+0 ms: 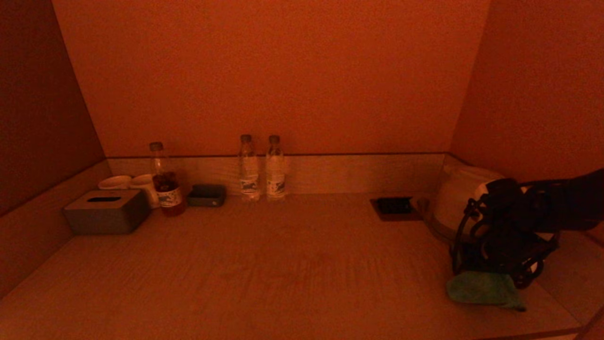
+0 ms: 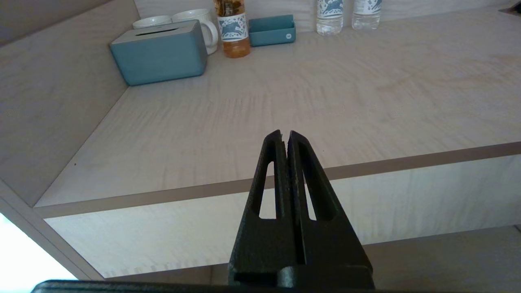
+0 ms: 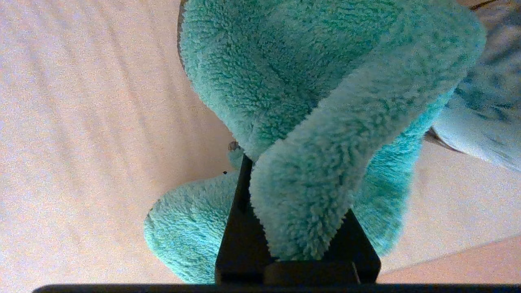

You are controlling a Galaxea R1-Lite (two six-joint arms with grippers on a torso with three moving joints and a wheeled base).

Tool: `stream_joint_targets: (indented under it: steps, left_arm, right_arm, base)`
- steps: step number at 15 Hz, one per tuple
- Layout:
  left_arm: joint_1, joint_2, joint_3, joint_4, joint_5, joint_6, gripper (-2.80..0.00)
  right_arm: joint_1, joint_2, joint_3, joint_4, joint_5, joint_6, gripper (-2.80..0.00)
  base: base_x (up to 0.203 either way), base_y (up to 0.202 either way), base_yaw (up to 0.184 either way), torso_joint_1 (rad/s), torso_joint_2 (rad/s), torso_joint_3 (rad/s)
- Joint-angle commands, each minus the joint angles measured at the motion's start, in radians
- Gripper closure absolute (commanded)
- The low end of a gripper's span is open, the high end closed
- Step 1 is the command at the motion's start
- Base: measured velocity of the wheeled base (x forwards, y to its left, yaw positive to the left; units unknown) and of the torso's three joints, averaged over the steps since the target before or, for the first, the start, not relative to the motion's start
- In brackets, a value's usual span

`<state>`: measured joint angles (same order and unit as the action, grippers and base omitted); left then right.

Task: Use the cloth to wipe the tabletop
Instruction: Pick up the tablecloth, then sweep the stains on the table

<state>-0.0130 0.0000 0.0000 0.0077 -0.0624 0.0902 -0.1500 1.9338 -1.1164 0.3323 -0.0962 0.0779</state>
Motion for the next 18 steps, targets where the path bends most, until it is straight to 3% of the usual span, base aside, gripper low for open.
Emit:
stream_joint_targets:
  steps: [1,6,8,11,16,18]
  left_arm:
    - [-0.001,0.000,0.000,0.000,0.000,0.000,0.00]
    - [0.001,0.000,0.000,0.000,0.000,0.000,0.00]
    - [-0.001,0.000,0.000,0.000,0.000,0.000,0.00]
    - [-0.001,0.000,0.000,0.000,0.000,0.000,0.00]
    - [-0.001,0.000,0.000,0.000,0.000,0.000,0.00]
    - [-0.001,0.000,0.000,0.000,0.000,0.000,0.00]
  right_arm:
    - [0.013,-0.053,0.001,0.001,0.001,0.004,0.00]
    - [0.050,-0.123,-0.006,-0.012,0.034,0.033,0.00]
    - [0.089,-0.249,-0.022,-0.030,0.049,0.036,0.00]
    - [0.201,-0.402,-0.139,-0.042,0.060,0.036,0.00]
    - [0.334,-0.445,-0.321,-0.040,0.052,0.030,0.00]
    - [0.352,-0.434,-0.327,-0.044,0.052,0.028,0.00]
  base:
    - [0.000,0.000,0.000,0.000,0.00,0.000]
    - [0.000,0.000,0.000,0.000,0.00,0.000]
    - [0.000,0.000,0.000,0.000,0.00,0.000]
    - [0.000,0.000,0.000,0.000,0.00,0.000]
    - [0.000,0.000,0.000,0.000,0.00,0.000]
    - [0.000,0.000,0.000,0.000,0.00,0.000]
